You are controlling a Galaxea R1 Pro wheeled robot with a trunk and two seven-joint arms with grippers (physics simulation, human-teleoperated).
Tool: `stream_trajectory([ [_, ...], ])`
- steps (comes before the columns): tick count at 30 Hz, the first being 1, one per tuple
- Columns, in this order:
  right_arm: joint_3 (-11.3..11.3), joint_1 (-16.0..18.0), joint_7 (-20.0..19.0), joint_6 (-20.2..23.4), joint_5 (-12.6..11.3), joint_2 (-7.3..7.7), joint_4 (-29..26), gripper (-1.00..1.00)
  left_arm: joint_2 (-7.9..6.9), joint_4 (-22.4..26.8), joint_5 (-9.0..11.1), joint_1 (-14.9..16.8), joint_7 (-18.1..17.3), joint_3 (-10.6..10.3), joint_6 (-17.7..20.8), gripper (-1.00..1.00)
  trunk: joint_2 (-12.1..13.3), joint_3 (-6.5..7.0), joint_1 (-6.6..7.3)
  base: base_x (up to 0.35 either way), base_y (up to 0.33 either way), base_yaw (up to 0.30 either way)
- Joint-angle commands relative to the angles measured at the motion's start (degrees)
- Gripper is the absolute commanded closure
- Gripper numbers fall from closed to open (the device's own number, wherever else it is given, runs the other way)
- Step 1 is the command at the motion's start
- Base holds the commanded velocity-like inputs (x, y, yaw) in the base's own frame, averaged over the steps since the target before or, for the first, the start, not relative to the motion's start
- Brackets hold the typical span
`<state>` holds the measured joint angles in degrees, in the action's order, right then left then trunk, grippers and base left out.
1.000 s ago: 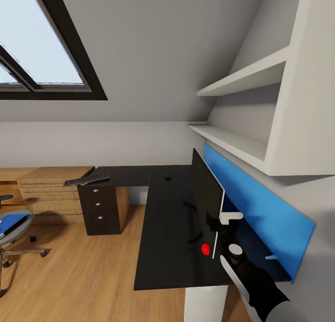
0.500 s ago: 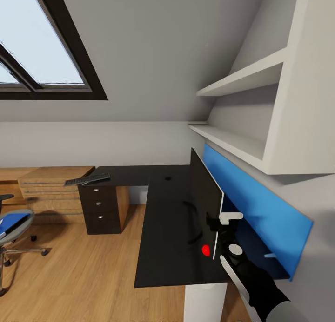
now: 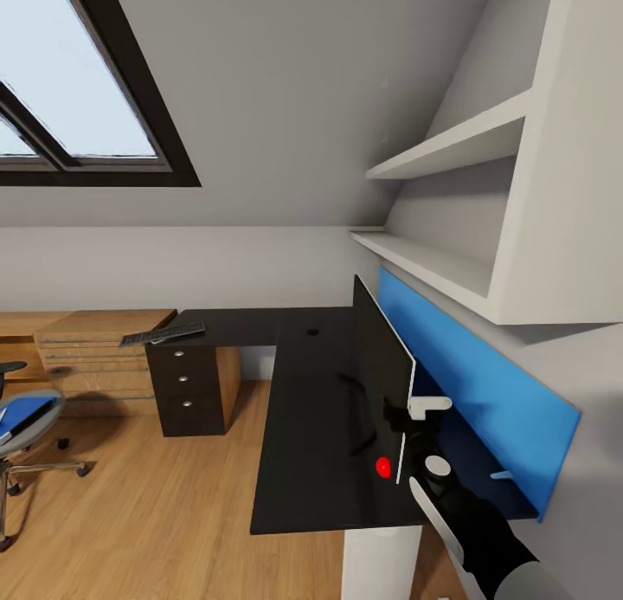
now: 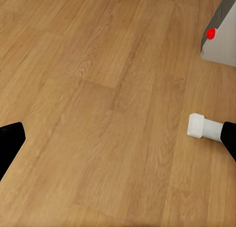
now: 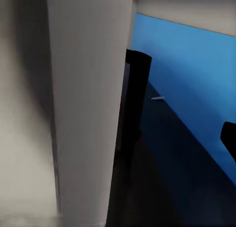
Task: In the bedroom, organize the workspace by keeping the computer under the desk, ensuring the monitor is on the desk, placing the keyboard on the desk next to the monitor, placing the mouse on the desk next to the keyboard, moving the folder from the swivel chair onto the desk next to the mouse, stacking the notebook on top of the folder with the pen on top of the notebook, and positioning the swivel chair next to the desk.
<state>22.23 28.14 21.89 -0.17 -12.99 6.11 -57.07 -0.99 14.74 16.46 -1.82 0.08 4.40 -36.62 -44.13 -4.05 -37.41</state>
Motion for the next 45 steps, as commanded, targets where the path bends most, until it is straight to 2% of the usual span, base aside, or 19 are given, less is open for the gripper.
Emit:
stream_trajectory([
  [1, 0.4, 0.1, 0.5, 0.0, -0.6, 0.07, 0.3, -1.00, 0.03, 0.1, -0.2, 0.0, 0.0, 0.3, 0.0, -1.00, -0.1, -0.08, -0.02, -0.006, 0.000, 0.000],
  [10, 0.4, 0.1, 0.4, -0.1, -0.5, 0.05, 1.0, -1.00, -0.03, 0.1, -0.2, 0.0, 0.0, 0.3, 0.0, -1.00, -0.1, -0.08, -0.02, -0.118, 0.000, 0.000],
  [31, 0.5, 0.1, 0.4, -0.1, -0.6, 0.03, 1.4, -1.00, -0.06, 0.1, -0.2, 0.0, 0.0, 0.3, 0.0, -1.00, -0.1, -0.08, -0.02, -0.263, 0.000, 0.000],
  [41, 1.5, 0.1, 0.4, -0.4, -0.6, -0.04, 2.1, -1.00, -0.06, 0.1, -0.2, 0.0, 0.0, 0.3, 0.0, -1.00, -0.1, -0.08, -0.02, -0.157, 0.026, 0.000],
  [42, 1.5, 0.1, 0.4, -0.8, -0.6, -0.04, 2.3, -1.00, -0.06, 0.1, -0.2, 0.0, 0.0, 0.3, 0.0, -1.00, -0.1, -0.08, -0.02, -0.030, 0.011, 0.000],
  [43, 2.4, 0.1, 0.5, -3.9, -0.6, -0.87, 7.3, -1.00, -0.02, 0.1, -0.2, 0.0, 0.0, 0.2, 0.0, -1.00, -0.1, -0.08, -0.02, -0.003, 0.001, 0.000],
  [45, 2.5, 0.1, 0.5, -4.8, -0.6, -1.24, 8.4, -1.00, 0.00, 0.1, -0.2, 0.0, 0.0, 0.2, 0.1, -1.00, -0.1, -0.08, -0.02, -0.002, 0.001, 0.000],
])
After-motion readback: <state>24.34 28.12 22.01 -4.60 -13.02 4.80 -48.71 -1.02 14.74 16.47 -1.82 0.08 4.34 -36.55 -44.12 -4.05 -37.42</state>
